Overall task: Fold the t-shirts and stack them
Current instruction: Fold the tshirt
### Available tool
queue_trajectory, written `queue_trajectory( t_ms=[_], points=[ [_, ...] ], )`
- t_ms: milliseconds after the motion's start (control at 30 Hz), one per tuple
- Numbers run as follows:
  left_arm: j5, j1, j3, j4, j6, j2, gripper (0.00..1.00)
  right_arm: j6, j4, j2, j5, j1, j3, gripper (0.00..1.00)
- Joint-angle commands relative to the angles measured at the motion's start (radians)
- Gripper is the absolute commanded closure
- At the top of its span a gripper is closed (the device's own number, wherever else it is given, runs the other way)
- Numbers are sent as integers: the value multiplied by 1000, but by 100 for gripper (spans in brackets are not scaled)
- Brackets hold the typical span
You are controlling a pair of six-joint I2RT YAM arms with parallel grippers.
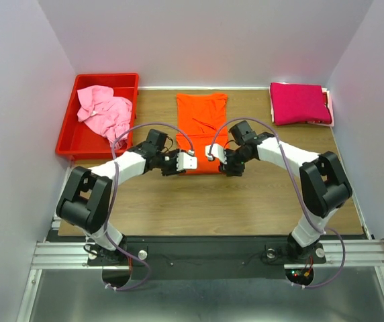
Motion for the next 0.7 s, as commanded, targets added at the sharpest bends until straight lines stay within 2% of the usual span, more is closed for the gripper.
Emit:
queue_trajectory(
  t_ms=[0,367,400,467,500,567,600,667],
  points=[
    [-7,-14,-1,28,-16,18,54,16,104,38,-1,-1,7,52],
    [-45,-23,17,36,13,136,55,13,211,120,60,0,-62,57],
    [-47,-23,20,31,15,146,60,13,216,123,64,0,-65,59],
    [-47,-25,37,7,18,157,68,17,221,127,71,0,-70,76],
    [-47,-23,42,-11,24,160,79,25,222,126,78,0,-73,84],
    [-47,-25,59,-31,28,157,88,45,222,118,87,0,-73,99],
    [-45,-25,66,-42,25,144,95,54,219,111,97,0,-71,99],
    [-36,-20,94,-74,10,119,100,85,217,65,107,0,-71,99]
  ],
)
